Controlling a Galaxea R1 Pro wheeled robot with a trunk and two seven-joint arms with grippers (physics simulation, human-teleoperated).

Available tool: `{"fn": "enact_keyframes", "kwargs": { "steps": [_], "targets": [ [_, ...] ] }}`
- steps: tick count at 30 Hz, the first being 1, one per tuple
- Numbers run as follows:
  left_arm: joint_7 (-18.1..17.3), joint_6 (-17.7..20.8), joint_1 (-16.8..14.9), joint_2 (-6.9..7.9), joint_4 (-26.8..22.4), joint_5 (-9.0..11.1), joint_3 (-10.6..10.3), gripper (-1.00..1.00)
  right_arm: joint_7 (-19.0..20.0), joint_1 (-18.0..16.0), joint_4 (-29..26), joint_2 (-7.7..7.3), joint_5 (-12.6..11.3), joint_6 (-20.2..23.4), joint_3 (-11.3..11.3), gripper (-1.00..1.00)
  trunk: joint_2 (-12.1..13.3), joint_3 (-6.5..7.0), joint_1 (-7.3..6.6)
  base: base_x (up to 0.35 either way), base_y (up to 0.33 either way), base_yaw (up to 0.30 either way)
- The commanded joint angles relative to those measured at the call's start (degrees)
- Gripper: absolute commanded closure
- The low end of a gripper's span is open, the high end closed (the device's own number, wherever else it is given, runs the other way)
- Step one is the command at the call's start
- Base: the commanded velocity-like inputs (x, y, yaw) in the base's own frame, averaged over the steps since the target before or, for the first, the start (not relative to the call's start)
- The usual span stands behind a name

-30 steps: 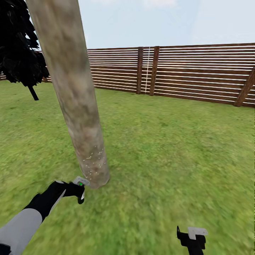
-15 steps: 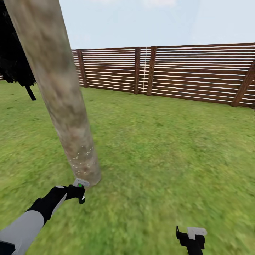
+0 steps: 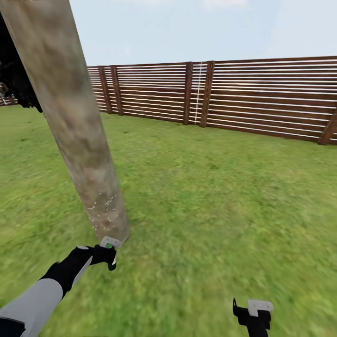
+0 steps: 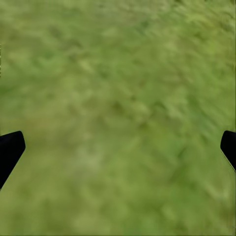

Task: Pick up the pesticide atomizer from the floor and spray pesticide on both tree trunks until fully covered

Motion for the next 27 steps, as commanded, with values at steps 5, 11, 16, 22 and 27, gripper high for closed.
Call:
{"fn": "enact_keyframes", "kwargs": {
  "steps": [5,11,16,22,27],
  "targets": [
    [-0.08,0.29,-0.04,-0.07,-0.09,0.22,-0.21,1.0,-0.28,-0.03,0.1,0.0,0.61,-0.13,-0.29,-1.0,-0.02,-0.05,0.0,0.092,-0.274,0.274],
    [-0.08,0.23,-0.04,-0.09,-0.09,0.24,-0.18,1.0,-0.28,-0.03,0.06,0.0,0.59,-0.13,-0.36,-1.0,-0.02,-0.05,0.0,0.156,-0.255,0.193],
    [-0.08,0.27,-0.04,-0.17,-0.09,0.24,-0.19,1.0,-0.28,-0.03,0.11,-0.05,0.59,-0.13,-0.37,-1.0,-0.02,-0.05,0.0,0.203,-0.227,0.008],
    [-0.08,0.2,-0.04,-0.17,-0.09,0.26,-0.18,1.0,-0.28,-0.03,0.12,-0.09,0.67,-0.13,-0.38,-1.0,-0.02,-0.05,0.0,0.179,-0.233,0.0],
    [-0.08,0.19,-0.04,-0.15,-0.09,1.41,-0.16,1.0,-0.32,-0.03,0.08,-0.09,0.61,-0.13,-0.38,-1.0,-0.02,-0.05,0.0,0.129,-0.25,0.0]
  ]
}}
